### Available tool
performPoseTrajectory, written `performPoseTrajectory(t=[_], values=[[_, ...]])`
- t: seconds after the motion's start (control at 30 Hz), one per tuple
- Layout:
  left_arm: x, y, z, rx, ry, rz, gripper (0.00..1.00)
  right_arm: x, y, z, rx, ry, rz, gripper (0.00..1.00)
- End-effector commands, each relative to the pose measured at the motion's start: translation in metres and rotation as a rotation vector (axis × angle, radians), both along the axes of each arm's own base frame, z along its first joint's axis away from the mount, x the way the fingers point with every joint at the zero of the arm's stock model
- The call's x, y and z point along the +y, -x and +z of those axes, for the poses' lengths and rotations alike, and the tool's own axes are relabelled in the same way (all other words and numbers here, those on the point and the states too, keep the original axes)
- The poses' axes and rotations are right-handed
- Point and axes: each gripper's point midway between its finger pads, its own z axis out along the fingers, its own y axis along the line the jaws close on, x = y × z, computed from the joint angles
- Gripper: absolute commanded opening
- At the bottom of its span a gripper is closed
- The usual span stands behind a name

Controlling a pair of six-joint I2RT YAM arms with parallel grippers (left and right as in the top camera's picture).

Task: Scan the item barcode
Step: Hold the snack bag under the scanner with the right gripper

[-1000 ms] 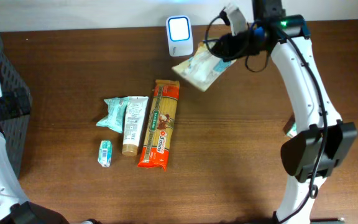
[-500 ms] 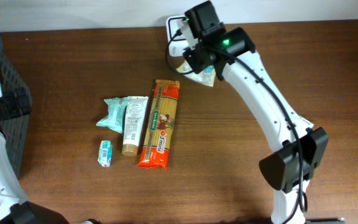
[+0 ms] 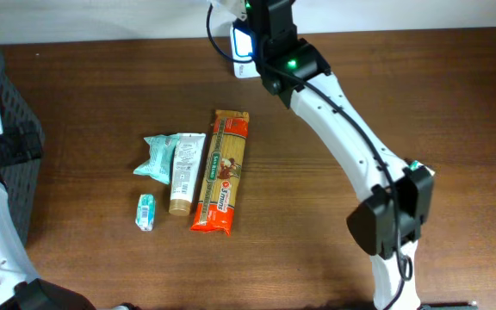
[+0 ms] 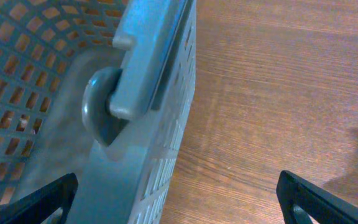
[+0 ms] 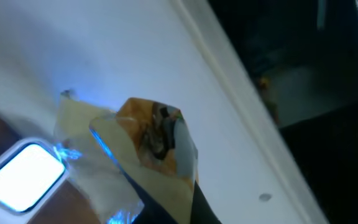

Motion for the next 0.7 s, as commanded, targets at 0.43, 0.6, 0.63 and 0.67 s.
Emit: performPoseTrajectory(t=[0.43,0.6,0.63,0.67], values=[[0.000,-0.001,0.000,-0.005,0.009,-0.003,0.99,-0.009,-0.038,-0.065,0.002,0.208,-0.105,0.04],[0.000,-0.001,0.000,-0.005,0.009,-0.003,0.99,-0.014,-0.038,-0.057,-0.022,0.195,-0.132,0.04],[0.000,-0.001,0.000,-0.005,0.009,-0.003,0.99,-0.015,-0.037,-0.053,-0.027,0.192,-0.137,0.04],[0.000,-0.001,0.000,-0.005,0.008,-0.003,0.99,-0.016,-0.036,-0.047,-0.034,0.188,-0.139,0.04]])
